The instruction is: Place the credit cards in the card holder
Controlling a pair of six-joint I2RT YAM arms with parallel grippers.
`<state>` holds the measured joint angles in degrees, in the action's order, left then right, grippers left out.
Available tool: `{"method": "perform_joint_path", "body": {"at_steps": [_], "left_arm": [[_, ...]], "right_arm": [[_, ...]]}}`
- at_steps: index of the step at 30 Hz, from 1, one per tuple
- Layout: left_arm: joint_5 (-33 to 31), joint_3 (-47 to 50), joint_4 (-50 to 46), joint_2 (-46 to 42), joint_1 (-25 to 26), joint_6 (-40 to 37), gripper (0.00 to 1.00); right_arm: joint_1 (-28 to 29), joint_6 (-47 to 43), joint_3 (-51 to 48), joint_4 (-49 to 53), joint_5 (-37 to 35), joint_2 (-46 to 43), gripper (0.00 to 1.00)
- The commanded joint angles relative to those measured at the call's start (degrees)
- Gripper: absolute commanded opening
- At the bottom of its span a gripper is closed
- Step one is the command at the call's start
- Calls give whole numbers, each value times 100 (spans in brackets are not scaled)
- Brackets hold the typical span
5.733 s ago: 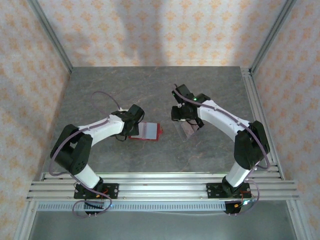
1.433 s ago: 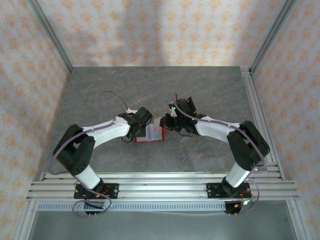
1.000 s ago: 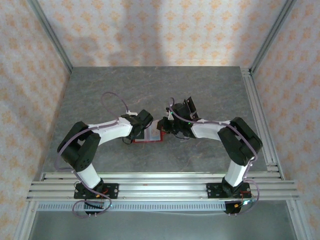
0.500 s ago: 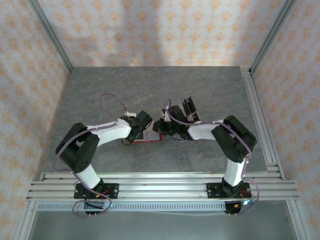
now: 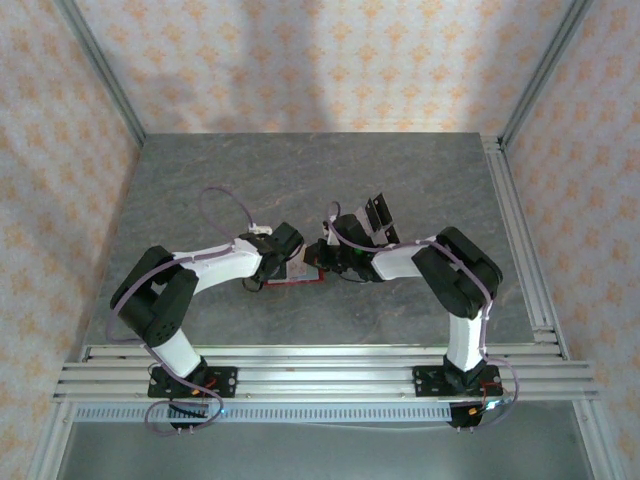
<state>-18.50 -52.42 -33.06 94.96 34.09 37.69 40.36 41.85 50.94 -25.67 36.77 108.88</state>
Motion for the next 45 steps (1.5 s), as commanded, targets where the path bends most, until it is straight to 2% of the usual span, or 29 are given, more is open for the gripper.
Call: {"method": "perform_joint_path", "body": {"at_steps": [1,26,36,45], "left_arm": [[-23,216,-337,125,-42,19,92],[-57,203,-389,186,-42,13,92],[-67,171,-431,188,-42,19,92],[-72,167,-434,186,-42,19,92]], "right_arm": [[7,41,-93,-265,40,125,0],[-265,-318,-367,-410,108,250,0],[-351,364,-680,-1391,412,2,0],[-377,488,-651,-1550,528,-121,0]]}}
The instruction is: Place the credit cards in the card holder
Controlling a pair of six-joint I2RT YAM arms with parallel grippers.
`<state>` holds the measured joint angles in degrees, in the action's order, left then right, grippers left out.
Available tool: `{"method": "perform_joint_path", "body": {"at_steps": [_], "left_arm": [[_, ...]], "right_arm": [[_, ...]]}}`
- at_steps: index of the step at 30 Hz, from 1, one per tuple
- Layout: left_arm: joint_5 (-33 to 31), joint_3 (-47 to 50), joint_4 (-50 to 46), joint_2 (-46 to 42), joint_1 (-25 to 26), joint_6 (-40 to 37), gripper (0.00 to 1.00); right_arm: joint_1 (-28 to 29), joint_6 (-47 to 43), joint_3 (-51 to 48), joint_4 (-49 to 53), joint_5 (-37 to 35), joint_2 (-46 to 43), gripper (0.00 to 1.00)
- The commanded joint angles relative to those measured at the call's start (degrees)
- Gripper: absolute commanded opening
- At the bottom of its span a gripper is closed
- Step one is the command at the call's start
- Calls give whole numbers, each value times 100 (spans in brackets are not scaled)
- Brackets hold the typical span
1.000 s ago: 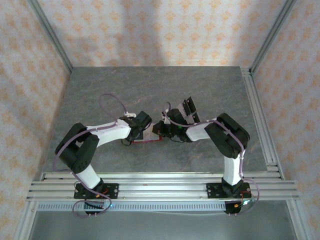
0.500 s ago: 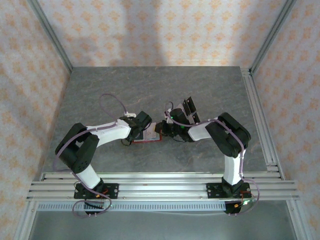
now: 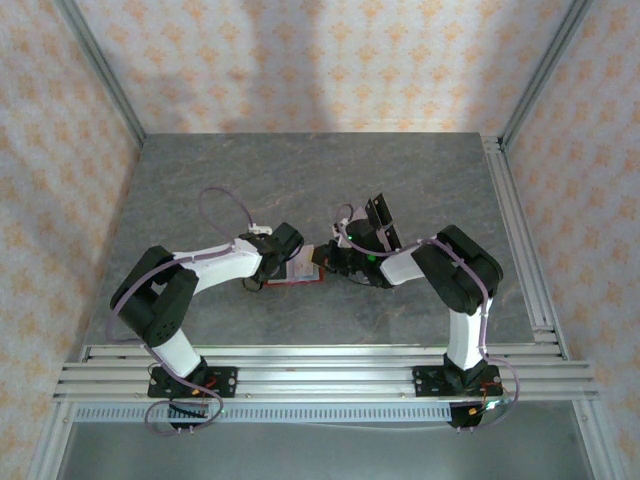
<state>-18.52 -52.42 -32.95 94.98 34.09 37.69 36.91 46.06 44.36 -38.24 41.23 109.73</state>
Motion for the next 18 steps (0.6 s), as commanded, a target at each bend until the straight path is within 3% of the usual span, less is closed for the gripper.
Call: {"method": "perform_joint_path", "body": {"at_steps": [1,18], "left_arm": [[-64,169,-449,186,-47,22,92],[-66,179,-441,188,-42,36,92]], "right_arm": [[-27,109,-6,-355,102,-206,0],[10,320,108,-713,194,94,0]]}}
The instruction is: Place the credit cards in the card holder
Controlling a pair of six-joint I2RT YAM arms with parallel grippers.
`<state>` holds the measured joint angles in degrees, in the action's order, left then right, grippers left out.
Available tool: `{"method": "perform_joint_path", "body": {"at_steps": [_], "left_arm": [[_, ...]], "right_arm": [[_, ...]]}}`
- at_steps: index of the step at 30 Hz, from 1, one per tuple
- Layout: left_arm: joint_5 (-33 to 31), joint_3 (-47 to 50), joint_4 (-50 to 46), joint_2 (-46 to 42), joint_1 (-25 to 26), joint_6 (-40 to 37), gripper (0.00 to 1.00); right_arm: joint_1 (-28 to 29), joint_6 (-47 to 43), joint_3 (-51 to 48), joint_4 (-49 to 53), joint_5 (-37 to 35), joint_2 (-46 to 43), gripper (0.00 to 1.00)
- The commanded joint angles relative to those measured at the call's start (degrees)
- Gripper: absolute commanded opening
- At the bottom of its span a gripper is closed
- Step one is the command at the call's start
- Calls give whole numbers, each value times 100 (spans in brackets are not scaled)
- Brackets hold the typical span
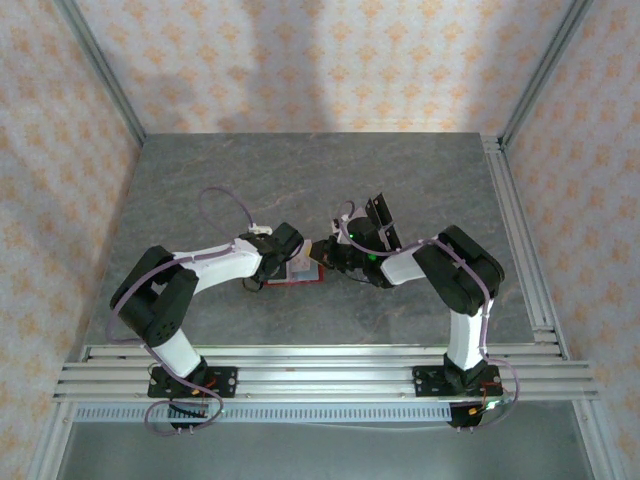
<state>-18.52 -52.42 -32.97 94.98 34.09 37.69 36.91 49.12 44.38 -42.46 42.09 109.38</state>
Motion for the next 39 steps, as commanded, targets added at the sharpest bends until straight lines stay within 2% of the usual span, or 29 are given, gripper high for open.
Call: {"method": "perform_joint_path", "body": {"at_steps": [1,18,39], "left_arm": [[-66,180,-448,189,-42,36,92],[-71,164,-467,208,-42,36,92],[-77,157,-466,238,-42,19,92]], "right_arm": [[10,12,125,-298,110,160,0],[111,37,125,-497,173,511,0],[115,252,-114,-883,129,401,0]]}}
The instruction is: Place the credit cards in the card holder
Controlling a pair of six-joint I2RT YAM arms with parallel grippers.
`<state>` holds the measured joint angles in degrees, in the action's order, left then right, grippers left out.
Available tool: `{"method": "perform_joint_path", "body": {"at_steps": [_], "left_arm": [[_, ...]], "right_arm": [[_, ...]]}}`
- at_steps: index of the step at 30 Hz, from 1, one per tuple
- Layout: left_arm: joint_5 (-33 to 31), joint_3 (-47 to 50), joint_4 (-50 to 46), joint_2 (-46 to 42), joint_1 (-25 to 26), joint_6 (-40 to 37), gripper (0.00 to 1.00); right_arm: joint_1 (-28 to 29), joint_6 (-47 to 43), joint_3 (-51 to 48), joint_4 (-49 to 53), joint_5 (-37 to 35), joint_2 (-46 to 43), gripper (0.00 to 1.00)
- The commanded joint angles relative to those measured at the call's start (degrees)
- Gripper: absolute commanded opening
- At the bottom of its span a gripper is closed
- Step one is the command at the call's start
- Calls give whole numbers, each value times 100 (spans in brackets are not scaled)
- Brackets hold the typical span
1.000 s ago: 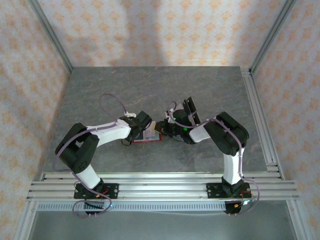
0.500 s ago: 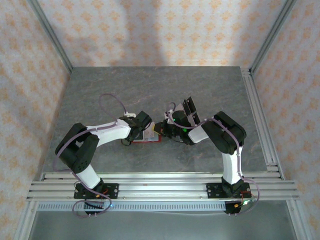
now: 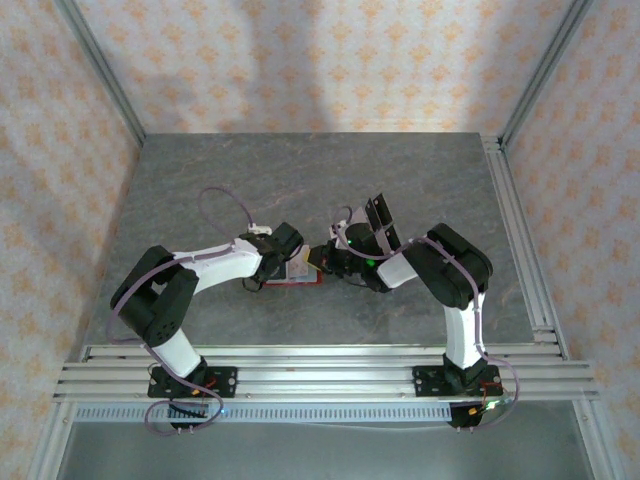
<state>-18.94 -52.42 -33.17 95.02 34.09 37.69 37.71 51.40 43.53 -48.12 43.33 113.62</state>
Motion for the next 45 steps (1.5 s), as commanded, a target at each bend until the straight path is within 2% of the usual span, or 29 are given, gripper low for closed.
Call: {"method": "perform_joint_path", "body": {"at_steps": [1,16,25,37,45], "left_arm": [[-31,156,-448,235,-42,23,92],[-31,157,-441,236,-42,10,92],[-31,161,-434,236,-41,19,92],[-27,170,-421,250,-45,14,92],[-31,170,-410,247,-40,1,92]], "right_arm": [[41,35,-20,-342,16,14,0],[78,-111,-20,-205,-64,248,0],[267,-835,178,857,-294,26,0],[233,-1050,-14,1096,-643,-146,0],[121,-1009,-11,1008,-553,-102,0]]}}
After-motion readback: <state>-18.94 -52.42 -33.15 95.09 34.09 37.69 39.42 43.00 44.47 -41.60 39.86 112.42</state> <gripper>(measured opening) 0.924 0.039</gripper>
